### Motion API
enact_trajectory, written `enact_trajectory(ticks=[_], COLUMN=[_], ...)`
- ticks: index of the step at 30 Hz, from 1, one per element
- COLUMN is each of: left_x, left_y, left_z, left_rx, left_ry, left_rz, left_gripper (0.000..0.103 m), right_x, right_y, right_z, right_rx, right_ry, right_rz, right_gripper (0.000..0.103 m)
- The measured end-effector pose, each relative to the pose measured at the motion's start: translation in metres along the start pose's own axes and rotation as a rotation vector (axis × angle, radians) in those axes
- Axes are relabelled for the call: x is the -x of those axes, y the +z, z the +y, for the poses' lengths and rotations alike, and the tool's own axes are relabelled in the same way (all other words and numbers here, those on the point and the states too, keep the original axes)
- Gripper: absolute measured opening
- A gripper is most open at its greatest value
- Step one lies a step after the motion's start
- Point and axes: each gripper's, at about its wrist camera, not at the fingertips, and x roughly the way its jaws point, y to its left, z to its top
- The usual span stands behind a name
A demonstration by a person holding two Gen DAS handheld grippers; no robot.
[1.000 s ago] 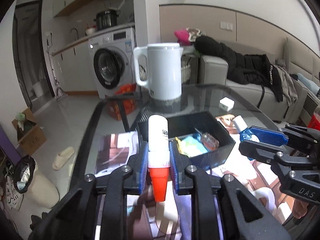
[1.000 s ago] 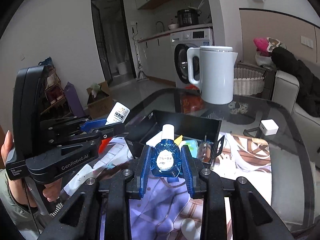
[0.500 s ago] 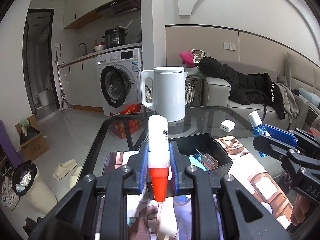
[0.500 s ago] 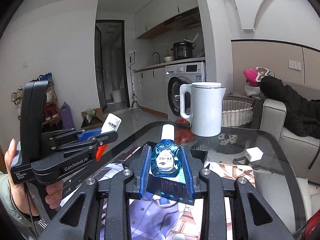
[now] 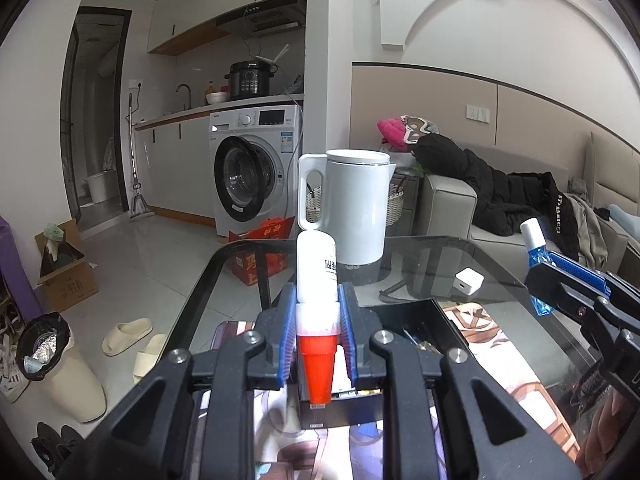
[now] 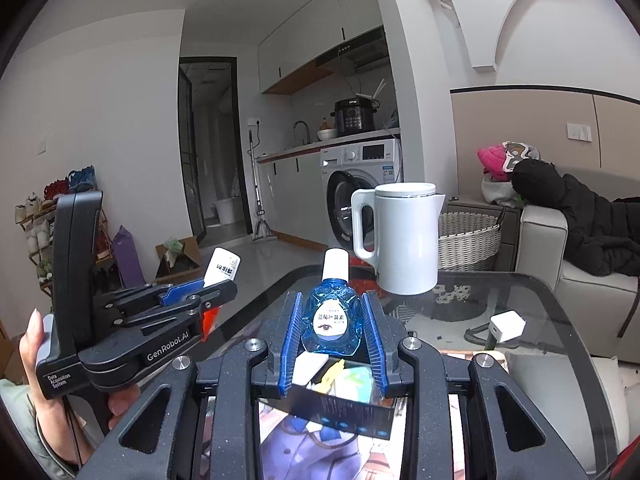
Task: Organize rigid objects
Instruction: 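Lift the glue bottle with the left tool while the right tool lifts the eye-drop bottle, then drop the glue bottle from the left tool while the right tool drops the eye-drop bottle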
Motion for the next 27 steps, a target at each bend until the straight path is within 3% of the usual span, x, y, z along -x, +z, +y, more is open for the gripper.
enact_trajectory(ticks=[7,18,27], left_x=[-0.016,-0.057,-0.094], left_y=[0.004,0.002,-0.008], left_z=[-0.001,-0.002,-0.006], left_rx=[0.020,0.062,0.047], left_ry=[0.010,0.020,0.029], left_rz=[0.005,0.104,0.222], left_gripper=[0.019,0.019,0.019], right_x=[-0.012,-0.039,-0.074], right_y=[0.005,0.013,0.006], right_z=[-0.004,-0.008,-0.020], right_rx=[-0.024,-0.050,-0.065], right_ry=[-0.031,-0.061,-0.058], right_rz=[-0.005,0.021,0.122], right_gripper=[0.029,0.029,0.029])
